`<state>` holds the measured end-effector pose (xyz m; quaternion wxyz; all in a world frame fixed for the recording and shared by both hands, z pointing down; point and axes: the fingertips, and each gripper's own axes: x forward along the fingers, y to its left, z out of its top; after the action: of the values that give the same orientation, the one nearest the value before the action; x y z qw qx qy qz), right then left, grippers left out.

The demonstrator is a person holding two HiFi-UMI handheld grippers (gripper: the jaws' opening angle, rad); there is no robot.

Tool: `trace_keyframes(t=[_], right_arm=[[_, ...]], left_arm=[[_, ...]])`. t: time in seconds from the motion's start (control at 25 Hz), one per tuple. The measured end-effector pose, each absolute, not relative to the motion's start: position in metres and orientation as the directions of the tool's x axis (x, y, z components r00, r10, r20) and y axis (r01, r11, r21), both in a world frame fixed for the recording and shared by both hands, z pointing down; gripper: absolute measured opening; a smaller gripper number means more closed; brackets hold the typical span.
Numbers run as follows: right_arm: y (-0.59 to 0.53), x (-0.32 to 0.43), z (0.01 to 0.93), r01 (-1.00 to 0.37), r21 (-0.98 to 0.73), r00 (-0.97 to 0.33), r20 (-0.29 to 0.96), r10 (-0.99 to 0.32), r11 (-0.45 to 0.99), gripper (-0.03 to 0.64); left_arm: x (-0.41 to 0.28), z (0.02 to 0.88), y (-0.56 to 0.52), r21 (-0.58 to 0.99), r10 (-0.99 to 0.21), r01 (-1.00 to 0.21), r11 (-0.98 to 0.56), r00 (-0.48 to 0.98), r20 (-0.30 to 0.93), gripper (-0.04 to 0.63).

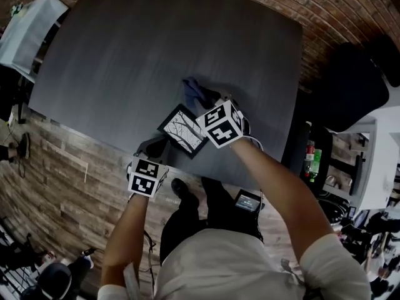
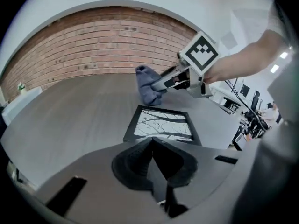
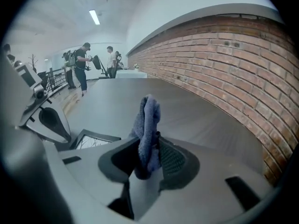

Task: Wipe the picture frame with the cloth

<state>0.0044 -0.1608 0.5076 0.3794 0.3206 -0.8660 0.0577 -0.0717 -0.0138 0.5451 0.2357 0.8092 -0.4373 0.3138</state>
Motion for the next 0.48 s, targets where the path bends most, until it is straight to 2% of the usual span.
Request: trace_keyframes(t=[0.2, 0.48], right_arm=[[-0.168, -0.016, 0.517, -0.566, 0.191, -0.492, 0.703, -0.514, 0.802, 0.126], [-0.153, -0.017, 0.524, -0.528, 0.142, -0.531, 0.714, -0.456, 0.837, 0.120]], left_arm=[[-0.059, 0.550, -0.022, 0.083, -0.536, -0.823, -0.561, 0.438, 0.722, 0.025], [-0.059, 0.555, -0.028, 0.080, -0.536, -0.828, -0.554, 0.429, 0.727, 0.045]])
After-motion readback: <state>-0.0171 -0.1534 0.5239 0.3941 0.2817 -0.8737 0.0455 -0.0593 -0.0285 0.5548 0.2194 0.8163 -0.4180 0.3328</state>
